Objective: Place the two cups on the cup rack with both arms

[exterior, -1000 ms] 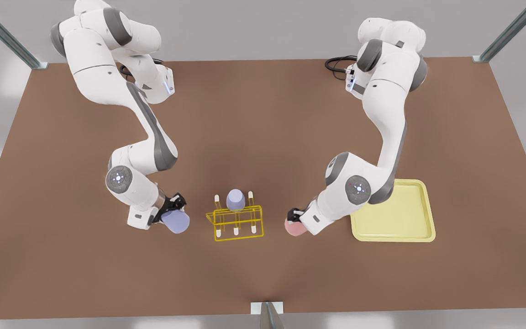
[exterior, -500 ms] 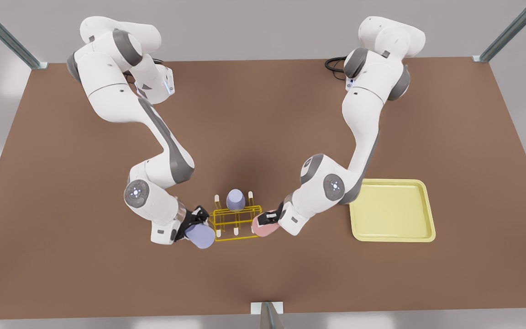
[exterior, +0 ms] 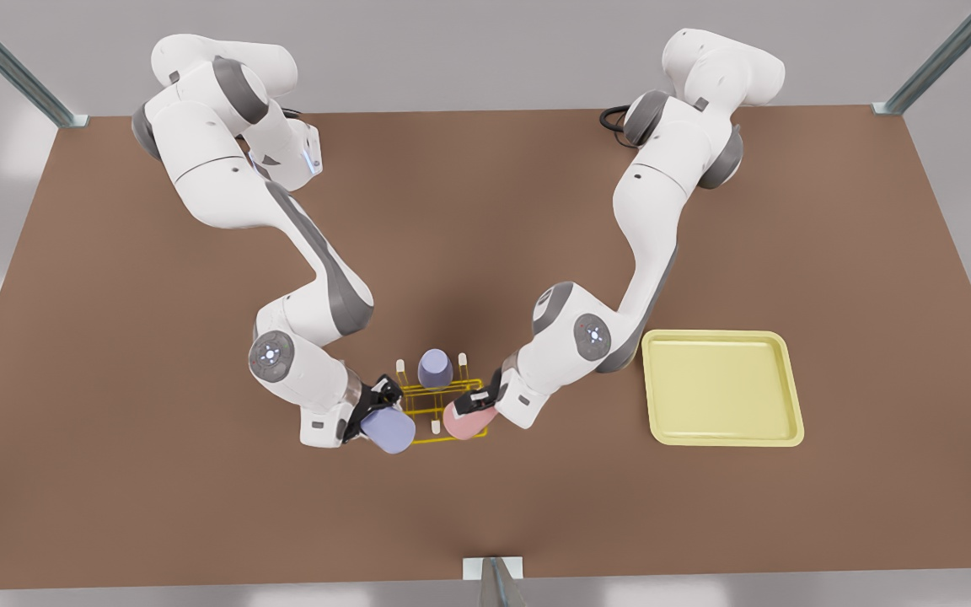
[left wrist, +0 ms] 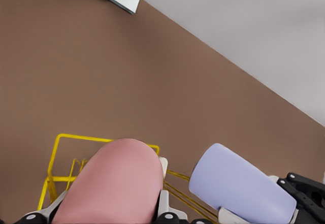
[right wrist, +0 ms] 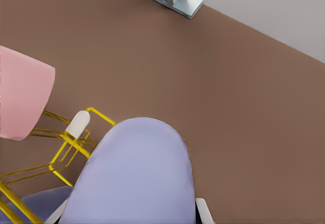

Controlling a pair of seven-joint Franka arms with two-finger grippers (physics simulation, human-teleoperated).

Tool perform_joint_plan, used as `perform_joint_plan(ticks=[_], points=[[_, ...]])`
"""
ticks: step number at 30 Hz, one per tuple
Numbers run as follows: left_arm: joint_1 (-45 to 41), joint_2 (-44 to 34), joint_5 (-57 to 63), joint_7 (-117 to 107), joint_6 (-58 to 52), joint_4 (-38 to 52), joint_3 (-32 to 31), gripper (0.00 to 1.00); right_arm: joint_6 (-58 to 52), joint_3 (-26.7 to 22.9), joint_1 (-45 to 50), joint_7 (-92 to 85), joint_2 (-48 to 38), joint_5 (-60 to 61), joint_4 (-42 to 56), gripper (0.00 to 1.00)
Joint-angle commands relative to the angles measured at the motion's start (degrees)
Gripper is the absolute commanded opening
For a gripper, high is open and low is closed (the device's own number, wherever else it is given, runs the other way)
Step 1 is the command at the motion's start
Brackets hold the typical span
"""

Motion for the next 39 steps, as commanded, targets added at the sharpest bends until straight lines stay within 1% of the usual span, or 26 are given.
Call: perform_joint_plan(ticks=[1,4,8,9,10,17,20,22,23,24,25,26,27,28,29,30,31,32,33,34,35,36,37,38,39], points=[[0.0,-0.1,2.4,-8.8,-3.6,-0.1,0.0,1.00,-0.4,0.0,-0.1,-0.2,-0.1,-0.1,-0.1,0.84],[-0.1,-0.1,3.1,-8.8,-9.0,-0.1,-0.1,1.00,-0.1,0.0,0.0,-0.3,0.8,-0.2,0.1,0.84],[-0.1,-0.1,4.1,-9.0,-11.8,-0.1,-0.1,1.00,0.2,0.0,0.1,-0.3,1.4,-0.2,0.2,0.84],[-0.1,-0.3,4.1,-9.1,-11.8,-0.1,-0.1,1.00,0.2,0.1,0.1,-0.3,1.4,-0.2,0.2,0.86],[-0.1,-0.4,4.1,-9.2,-11.8,-0.1,-0.1,1.00,0.2,0.0,0.1,-0.2,1.4,-0.2,0.2,1.00],[0.1,-0.6,3.7,-12.7,-11.4,0.2,-0.2,1.00,-0.8,0.6,0.2,-0.2,1.4,-0.2,2.1,1.00],[0.2,-1.1,3.7,-14.0,-11.3,0.3,-0.3,1.00,-8.0,0.8,0.8,0.3,1.3,0.1,7.5,0.99],[0.4,-4.7,3.5,-19.5,-14.3,0.3,-0.4,1.00,-20.8,0.7,0.6,1.3,0.1,0.2,14.3,0.99],[0.3,-7.1,3.2,-24.2,-15.1,0.3,-0.5,1.00,-26.8,0.3,-0.1,5.1,-3.3,0.1,14.4,0.99],[0.4,-9.8,3.2,-28.9,-18.2,0.3,-0.5,1.00,-35.4,0.2,-1.9,14.2,-7.9,-0.4,14.0,0.99],[0.4,-11.0,3.5,-29.5,-20.8,0.3,-0.1,1.00,-44.5,-1.2,-4.7,21.5,-11.2,-1.2,13.2,1.00],[1.4,-12.6,9.2,-27.1,-25.6,0.3,1.0,1.00,-49.8,-6.9,-6.0,25.4,-11.5,-3.1,13.3,1.00],[2.6,-13.8,16.4,-20.1,-32.6,0.3,1.1,1.00,-50.5,-11.1,-5.9,24.9,-11.5,-7.0,13.4,1.00],[6.6,-16.0,17.7,-3.6,-43.0,0.3,1.1,1.00,-50.6,-11.6,-8.0,20.2,-11.7,-9.1,13.4,1.00],[10.0,-18.8,19.2,5.6,-48.5,0.3,1.2,1.00,-51.0,-11.4,-9.0,14.5,-13.1,-10.3,13.4,1.00],[11.6,-21.5,24.0,14.8,-53.0,0.1,1.1,1.00,-51.0,-11.4,-9.5,12.2,-16.0,-11.1,12.6,1.00],[11.5,-23.5,24.6,15.8,-55.6,-0.3,0.9,1.00,-50.9,-11.4,-9.7,12.1,-22.1,-10.8,6.9,1.00],[11.7,-34.6,25.9,23.4,-49.5,-16.4,1.1,1.00,-50.8,-12.1,-9.7,12.2,-26.2,-10.0,3.1,1.00],[12.6,-46.1,26.9,29.5,-39.4,-33.5,1.1,1.00,-50.8,-12.1,-9.7,12.2,-28.9,-9.6,0.8,1.00],[13.4,-46.7,28.2,41.4,-41.2,-33.4,1.8,1.00,-50.7,-12.1,-9.7,12.2,-30.2,-9.2,-0.2,1.00],[12.3,-45.3,28.4,43.1,-46.0,-31.8,3.2,1.00,-49.9,-12.2,-9.7,12.2,-33.7,-8.0,-4.4,1.00],[12.8,-44.1,28.2,43.0,-49.7,-29.9,3.5,1.00,-49.1,-12.9,-9.8,12.2,-36.1,-5.9,-8.0,1.00],[13.3,-44.0,27.9,42.8,-50.1,-30.0,3.5,1.00,-46.9,-12.9,-9.8,12.6,-37.8,-5.8,-11.0,1.00],[13.5,-43.7,26.7,38.1,-49.9,-30.0,3.5,1.00,-45.9,-12.9,-9.9,13.1,-39.9,-4.9,-14.3,1.00],[15.5,-43.7,24.3,37.7,-49.9,-29.7,3.5,1.00,-45.7,-12.9,-10.2,13.1,-39.8,-4.8,-14.6,1.00]])
